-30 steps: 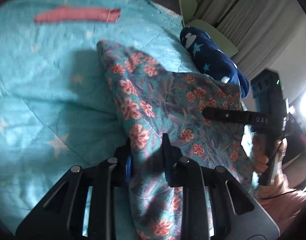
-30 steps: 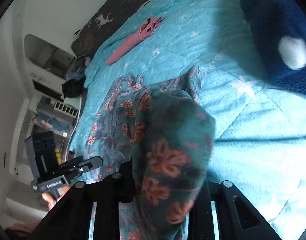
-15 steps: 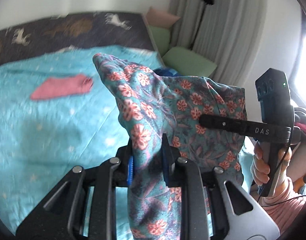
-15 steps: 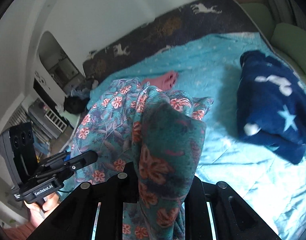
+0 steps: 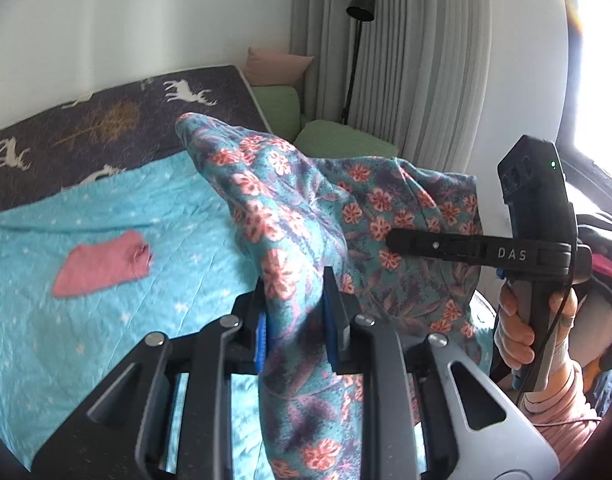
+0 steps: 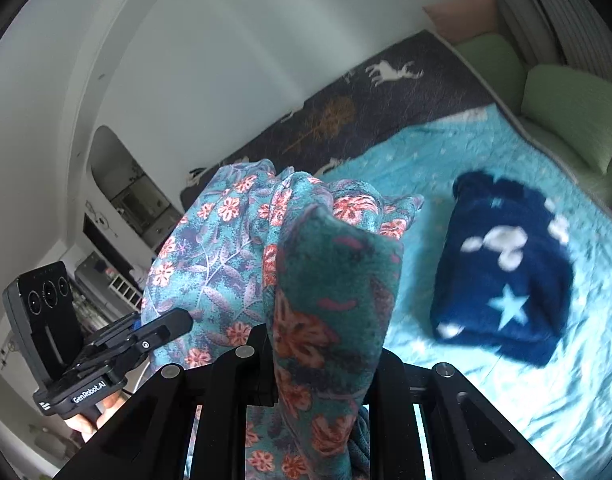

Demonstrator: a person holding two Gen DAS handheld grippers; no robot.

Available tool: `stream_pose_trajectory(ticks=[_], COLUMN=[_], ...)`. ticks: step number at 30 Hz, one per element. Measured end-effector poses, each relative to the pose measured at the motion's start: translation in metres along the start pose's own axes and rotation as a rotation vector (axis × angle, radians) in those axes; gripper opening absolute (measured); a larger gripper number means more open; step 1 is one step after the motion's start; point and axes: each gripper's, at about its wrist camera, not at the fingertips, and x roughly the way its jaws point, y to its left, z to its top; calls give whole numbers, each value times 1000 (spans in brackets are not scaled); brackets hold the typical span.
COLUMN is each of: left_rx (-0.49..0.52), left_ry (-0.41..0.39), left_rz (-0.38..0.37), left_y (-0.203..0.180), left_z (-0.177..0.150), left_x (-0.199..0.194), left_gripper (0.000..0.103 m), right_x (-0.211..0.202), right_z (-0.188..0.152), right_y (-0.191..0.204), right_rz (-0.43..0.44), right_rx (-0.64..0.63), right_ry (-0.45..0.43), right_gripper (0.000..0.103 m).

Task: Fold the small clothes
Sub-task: 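Lift the folded garment with both grippers and carry it onto the navy blanket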

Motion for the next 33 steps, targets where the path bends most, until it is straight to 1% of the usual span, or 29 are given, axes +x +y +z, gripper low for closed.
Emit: stream_pose_trajectory(ticks=[2,3,6,10,13,16,18,20,22,23,24,25,26,27,28,29,31,33], left_rx=[-1,-5,5,59,60,51,42,1,-38,-54,-67,-63,-47,-21,33,84,163,209], left_ry=[-13,-20,-18,-20,-9,5,21,65,138,184,241,289,303,255,190,158,141,151], left_rz=[-31,-61,-117,-148,-178,-192,-183,-185,-160,-126,-67,17,74,97,122,141,172,177], left_y=[-3,-5,-11,-23,-24,-21,-15,-2,9,15,20,24,25,24,19,12,-1,-7], left_z=[16,24,42,66,79,88,87,78,61,50,30,10,-11,-26,-36,-40,-40,-37], left_x=[11,19,43,86,118,151,176,210,254,280,306,327,339,340,334,329,318,314], left_gripper=[24,24,24,24,24,25,25,25,28,28,28,29,30,31,32,32,32,32], right_x=[-12,-18,-33,-42,-39,-28,-14,10,43,61,79,101,116,129,139,140,131,122], right_z=[14,21,37,61,75,92,100,103,100,96,92,83,72,63,52,44,37,38], right_y=[-5,-9,-22,-45,-62,-84,-104,-127,-153,-167,-184,-205,-224,-238,-250,-252,-248,-246], right_rz=[-19,-34,-90,-168,-238,-279,-296,-319,-371,-407,-452,-511,-573,-633,-657,-655,-676,-693], right_rx=[11,16,25,59,72,109,132,161,169,171,187,219,246,269,282,276,247,227], right_ry=[-25,-45,-94,-134,-154,-158,-152,-121,-63,-31,9,61,104,140,160,147,91,80], right_gripper=[18,18,18,18,18,18,18,19,22,24,28,33,33,36,47,50,66,69])
